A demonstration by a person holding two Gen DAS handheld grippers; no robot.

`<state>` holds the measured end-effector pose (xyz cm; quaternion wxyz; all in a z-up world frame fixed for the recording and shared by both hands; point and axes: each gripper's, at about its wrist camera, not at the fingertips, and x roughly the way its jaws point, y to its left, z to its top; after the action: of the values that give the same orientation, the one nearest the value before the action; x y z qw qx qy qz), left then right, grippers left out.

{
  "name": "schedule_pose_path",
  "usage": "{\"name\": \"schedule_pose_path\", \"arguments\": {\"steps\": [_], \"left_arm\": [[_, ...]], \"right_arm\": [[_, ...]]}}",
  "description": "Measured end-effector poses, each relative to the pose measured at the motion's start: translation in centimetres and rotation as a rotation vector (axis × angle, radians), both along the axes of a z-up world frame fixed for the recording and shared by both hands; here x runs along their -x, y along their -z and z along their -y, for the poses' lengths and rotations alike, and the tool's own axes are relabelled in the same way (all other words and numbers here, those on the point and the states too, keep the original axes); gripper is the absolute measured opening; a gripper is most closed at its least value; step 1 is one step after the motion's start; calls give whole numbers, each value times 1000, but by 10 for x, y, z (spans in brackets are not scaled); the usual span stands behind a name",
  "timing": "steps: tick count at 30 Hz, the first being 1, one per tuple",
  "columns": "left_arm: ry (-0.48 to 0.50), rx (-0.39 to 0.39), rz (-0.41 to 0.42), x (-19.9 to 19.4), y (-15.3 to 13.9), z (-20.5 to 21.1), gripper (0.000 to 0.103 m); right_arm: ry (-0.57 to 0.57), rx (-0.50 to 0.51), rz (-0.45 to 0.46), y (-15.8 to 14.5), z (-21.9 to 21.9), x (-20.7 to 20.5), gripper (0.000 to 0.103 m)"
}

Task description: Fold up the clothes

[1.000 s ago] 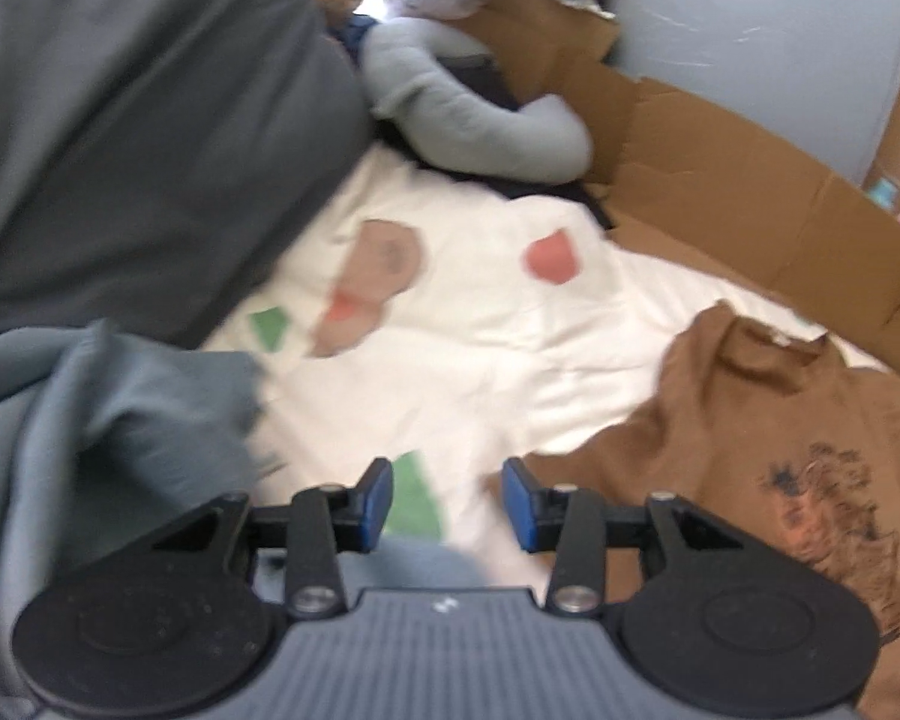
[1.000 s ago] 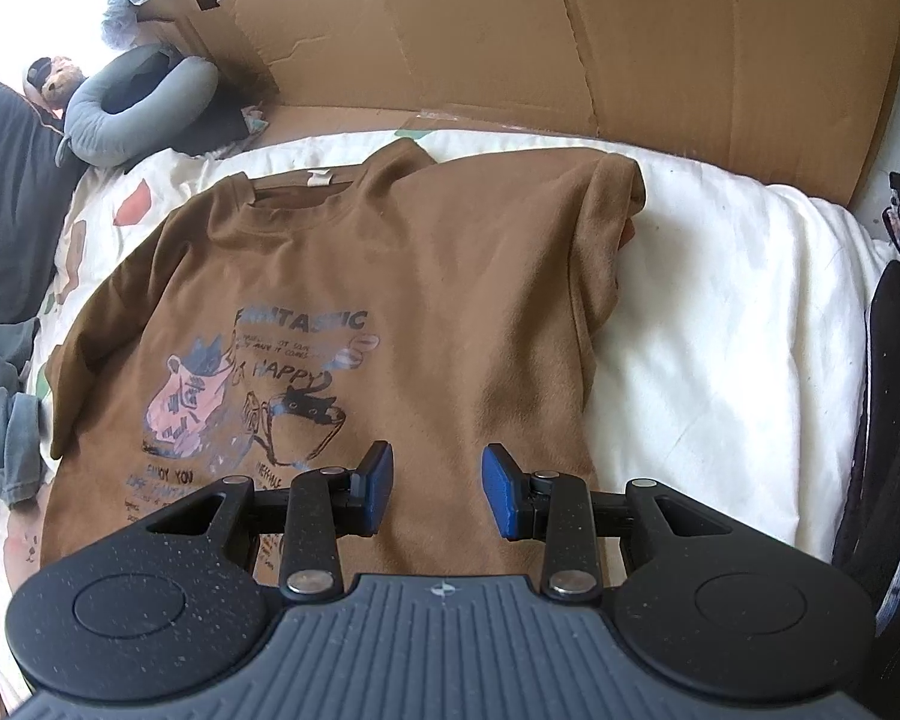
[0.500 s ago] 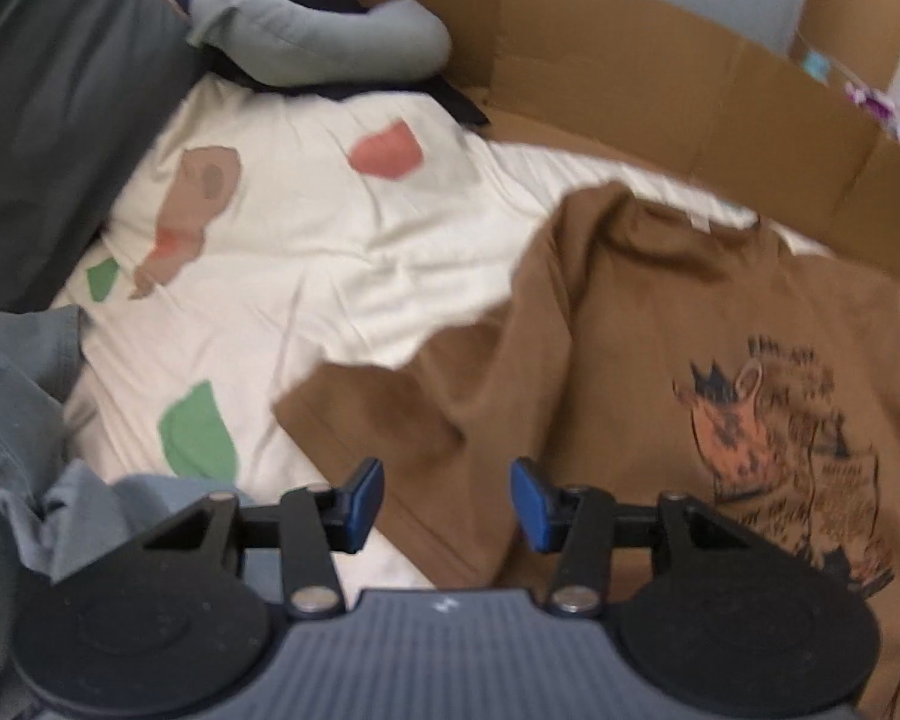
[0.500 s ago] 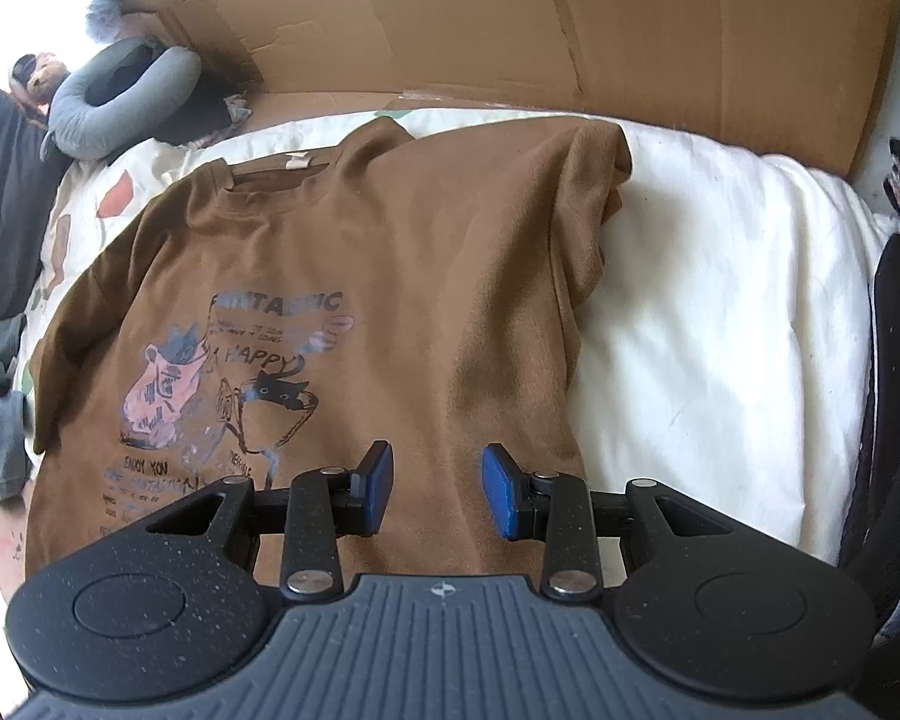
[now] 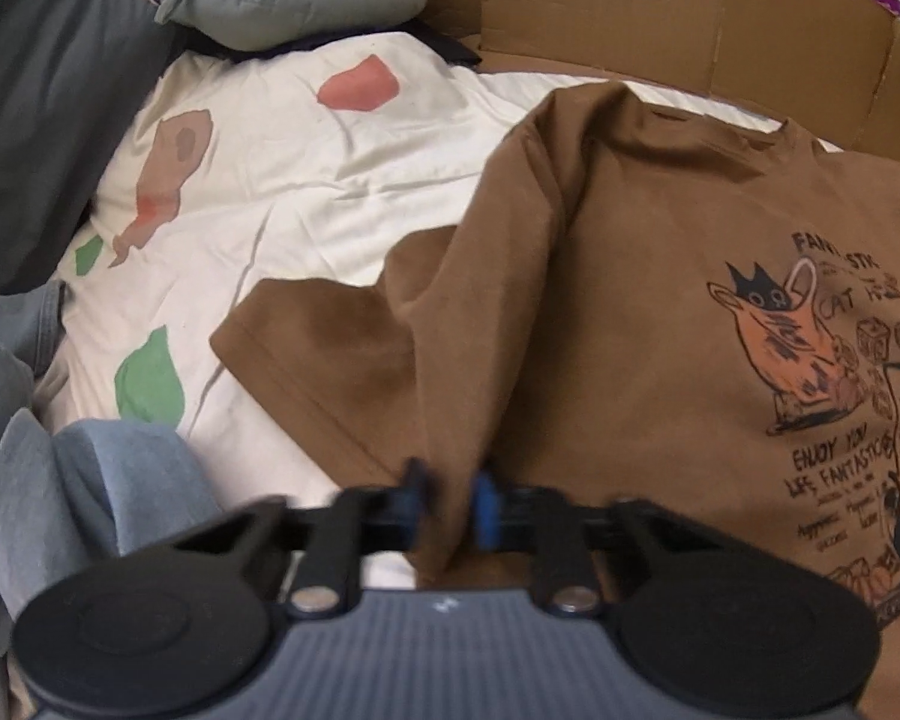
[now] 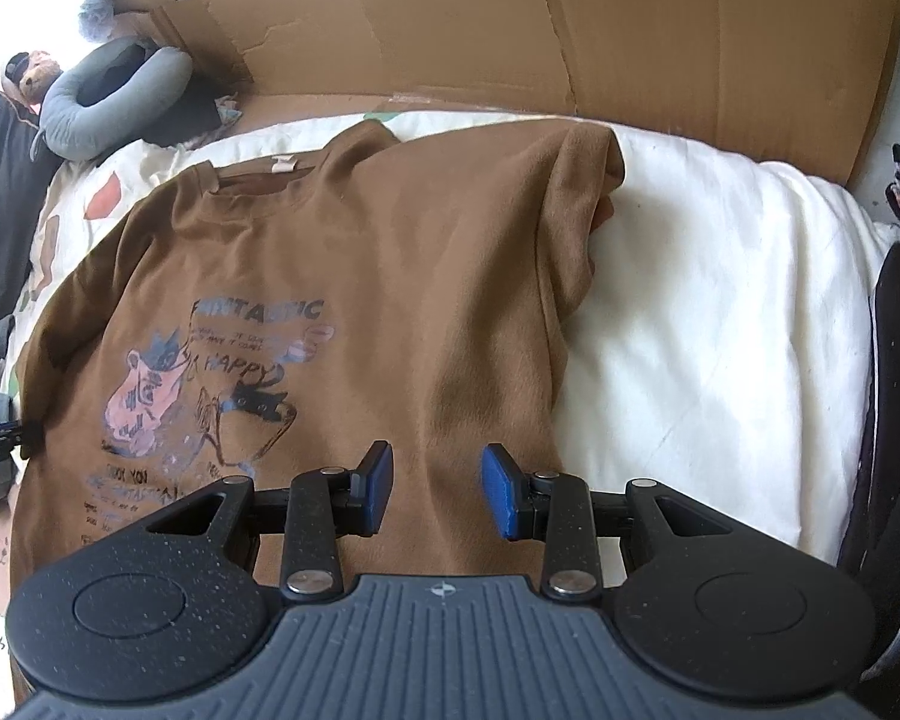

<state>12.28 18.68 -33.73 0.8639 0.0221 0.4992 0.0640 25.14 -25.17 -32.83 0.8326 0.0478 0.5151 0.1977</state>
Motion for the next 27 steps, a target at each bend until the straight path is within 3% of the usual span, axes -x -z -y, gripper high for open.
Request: {"name": "schedule_pose_path", "arguments": {"steps": [3,16,27], "left_arm": [[19,-16,12,-8,-15,-12,4],[98,-114,27,-73,-79,-79,1],[143,-192,-27,-118,-68,-120,1]], "right_arm": [[-3,4,13,-2,-1,-5,40],[-6,-3,54,-9,-9,-19,40],[-16,4,62,-9,-12,-23,40]]}}
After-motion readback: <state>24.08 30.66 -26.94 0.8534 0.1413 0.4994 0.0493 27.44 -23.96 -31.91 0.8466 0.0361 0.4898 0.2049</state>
